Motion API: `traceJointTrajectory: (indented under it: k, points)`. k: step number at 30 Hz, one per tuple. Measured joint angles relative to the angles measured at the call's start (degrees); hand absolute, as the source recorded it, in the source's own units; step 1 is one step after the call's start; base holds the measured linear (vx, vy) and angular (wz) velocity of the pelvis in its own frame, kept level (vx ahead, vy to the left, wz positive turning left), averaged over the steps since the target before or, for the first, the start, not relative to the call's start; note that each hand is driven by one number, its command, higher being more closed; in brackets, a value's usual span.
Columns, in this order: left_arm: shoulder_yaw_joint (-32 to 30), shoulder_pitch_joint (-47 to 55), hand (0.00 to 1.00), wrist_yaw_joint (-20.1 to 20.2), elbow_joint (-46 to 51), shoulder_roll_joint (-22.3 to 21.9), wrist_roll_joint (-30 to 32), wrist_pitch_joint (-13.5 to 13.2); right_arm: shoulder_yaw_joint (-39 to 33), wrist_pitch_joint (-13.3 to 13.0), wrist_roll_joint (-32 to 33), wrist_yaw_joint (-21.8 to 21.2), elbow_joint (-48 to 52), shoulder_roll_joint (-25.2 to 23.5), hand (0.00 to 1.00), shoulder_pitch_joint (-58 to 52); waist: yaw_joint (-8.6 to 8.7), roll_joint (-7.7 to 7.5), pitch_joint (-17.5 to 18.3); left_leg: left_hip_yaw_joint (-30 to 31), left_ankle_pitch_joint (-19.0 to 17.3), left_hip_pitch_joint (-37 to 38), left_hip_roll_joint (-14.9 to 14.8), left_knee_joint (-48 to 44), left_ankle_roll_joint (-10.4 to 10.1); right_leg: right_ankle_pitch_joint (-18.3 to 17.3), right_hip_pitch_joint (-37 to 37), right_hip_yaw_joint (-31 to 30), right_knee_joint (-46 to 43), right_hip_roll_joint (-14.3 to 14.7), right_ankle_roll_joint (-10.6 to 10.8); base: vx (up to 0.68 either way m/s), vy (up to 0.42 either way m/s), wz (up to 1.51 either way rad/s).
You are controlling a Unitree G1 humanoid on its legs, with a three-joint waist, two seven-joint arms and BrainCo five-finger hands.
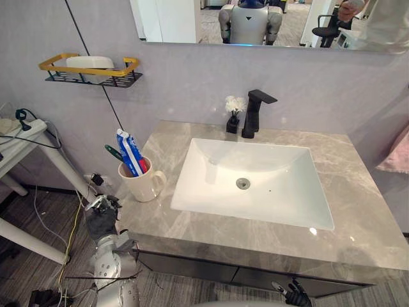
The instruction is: Organize washtable
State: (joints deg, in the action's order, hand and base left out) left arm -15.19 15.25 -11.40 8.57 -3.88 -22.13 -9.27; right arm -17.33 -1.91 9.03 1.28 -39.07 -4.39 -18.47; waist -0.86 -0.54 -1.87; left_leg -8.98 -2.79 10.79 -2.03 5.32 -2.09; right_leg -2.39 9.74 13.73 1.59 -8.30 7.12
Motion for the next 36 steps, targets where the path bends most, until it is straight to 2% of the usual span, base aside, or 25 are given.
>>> traceJointTrajectory:
  k: [3, 13, 26, 36]
  points:
    - [2.49, -0.06, 1.00, 0.22, -3.91, 0.51, 0.04, -0.03, 1.65, 0.00, 0.00, 0.03, 0.00, 0.17, 0.00, -0.27, -0.06, -0.21, 0.23, -0.71, 0.15, 0.36, -0.07, -0.01, -0.04, 0.02, 0.09, -0.40, 0.25, 0.09, 0.03, -0.02, -0.022, -0.08]
    - [6.03, -1.74, 1.00, 1.29, -6.70, 2.27, 0.28, -0.51, 3.67, 0.01, -0.08, 0.07, 0.00, 0.42, 0.00, -0.48, 0.03, -0.13, 0.62, -1.39, 0.15, 1.08, -0.06, 0.11, -0.07, 1.30, 0.88, -0.85, 2.89, 0.35, 0.31, -0.02, -0.016, -0.02]
    - [6.70, -3.11, 1.00, 1.18, -8.16, 4.82, 2.56, -0.54, 4.11, 0.01, -0.14, 0.03, 0.00, 0.40, 0.00, -0.57, 0.16, -1.06, 0.90, -2.21, 0.15, 1.05, 0.01, 0.43, -0.07, 2.24, 0.88, -1.53, 4.07, 0.41, 0.25, -0.04, -0.027, -0.03]
    - [5.62, -5.44, 1.00, 0.59, -9.62, 6.24, 2.61, 0.20, 4.08, 0.02, -0.18, -0.07, 0.00, 0.44, 0.00, -0.40, 0.34, -1.21, 0.87, -2.61, 0.13, 0.82, 0.03, 0.44, -0.08, 2.36, 0.45, -2.02, 4.20, 0.43, 0.28, -0.01, -0.010, -0.02]
